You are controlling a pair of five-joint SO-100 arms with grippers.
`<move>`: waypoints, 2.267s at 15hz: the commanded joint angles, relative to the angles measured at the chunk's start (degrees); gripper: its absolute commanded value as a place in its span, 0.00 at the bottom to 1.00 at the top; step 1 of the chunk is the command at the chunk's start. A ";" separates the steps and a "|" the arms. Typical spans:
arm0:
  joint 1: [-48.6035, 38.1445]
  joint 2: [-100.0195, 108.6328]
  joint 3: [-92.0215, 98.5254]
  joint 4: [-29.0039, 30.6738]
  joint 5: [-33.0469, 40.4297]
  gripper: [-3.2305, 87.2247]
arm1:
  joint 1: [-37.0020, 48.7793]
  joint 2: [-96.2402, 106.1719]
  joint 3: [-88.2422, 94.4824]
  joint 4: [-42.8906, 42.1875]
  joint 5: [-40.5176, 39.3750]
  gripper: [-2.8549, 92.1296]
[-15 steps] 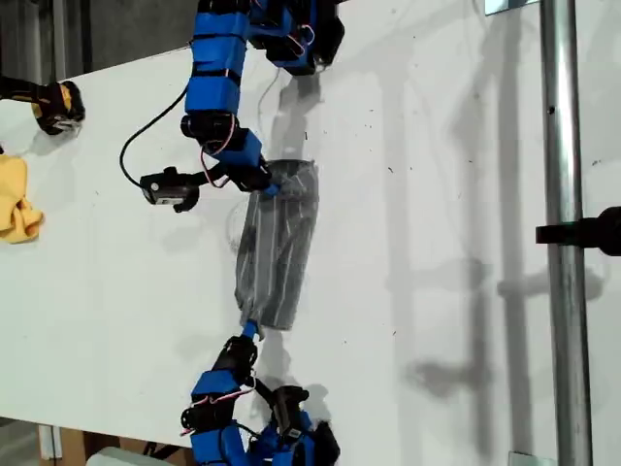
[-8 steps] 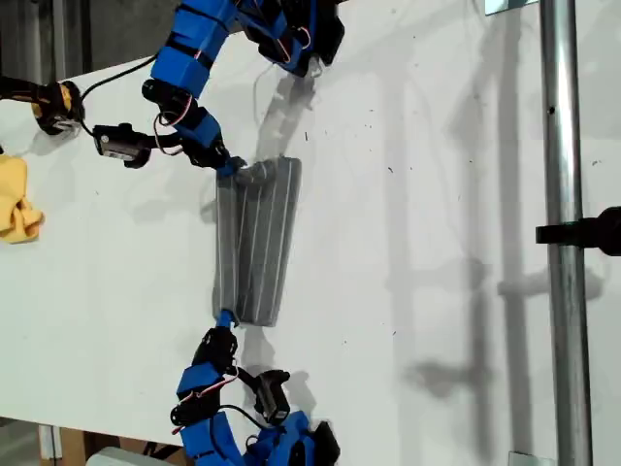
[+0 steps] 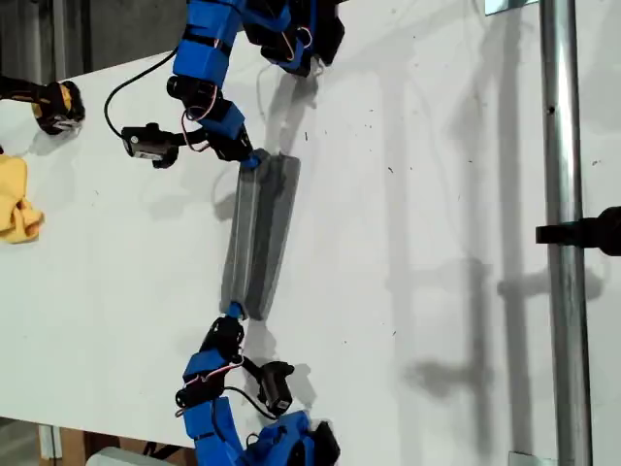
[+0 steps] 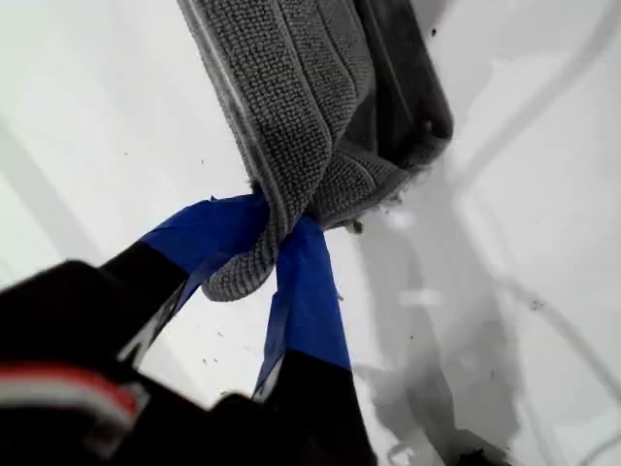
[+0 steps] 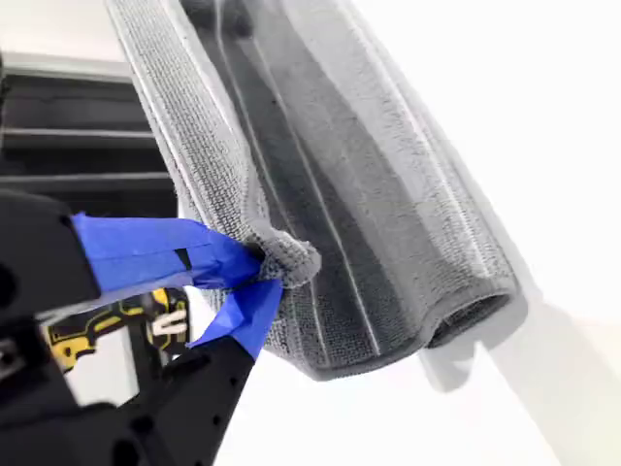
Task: Grasp corners of a towel and fold twice.
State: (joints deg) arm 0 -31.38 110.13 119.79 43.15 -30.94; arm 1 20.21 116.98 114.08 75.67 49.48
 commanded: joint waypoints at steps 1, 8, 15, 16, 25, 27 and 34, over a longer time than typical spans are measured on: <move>0.70 -4.22 -3.16 1.85 -2.20 0.02 | -3.16 0.44 3.60 -2.02 3.16 0.03; -0.70 -24.17 -15.12 11.07 -6.50 0.02 | -7.47 -14.06 8.61 -9.14 8.53 0.03; -2.81 -33.05 -26.46 24.70 -9.84 0.02 | -5.71 -24.26 4.04 -8.53 9.40 0.03; -3.16 -31.64 -26.19 26.46 -10.28 0.03 | -5.54 -22.59 3.69 -6.42 9.32 0.12; -1.32 6.68 -13.54 36.47 -13.45 0.33 | -3.78 18.02 7.91 17.23 15.38 0.42; 3.43 24.17 -0.26 33.13 -18.28 0.25 | -8.53 21.88 11.43 17.40 23.12 0.44; 23.20 89.56 45.70 26.46 -31.82 0.19 | -20.92 47.90 29.18 15.47 44.56 0.43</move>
State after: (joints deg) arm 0 -11.43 187.12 159.96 70.93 -62.05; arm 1 -0.44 164.18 143.70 91.67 92.46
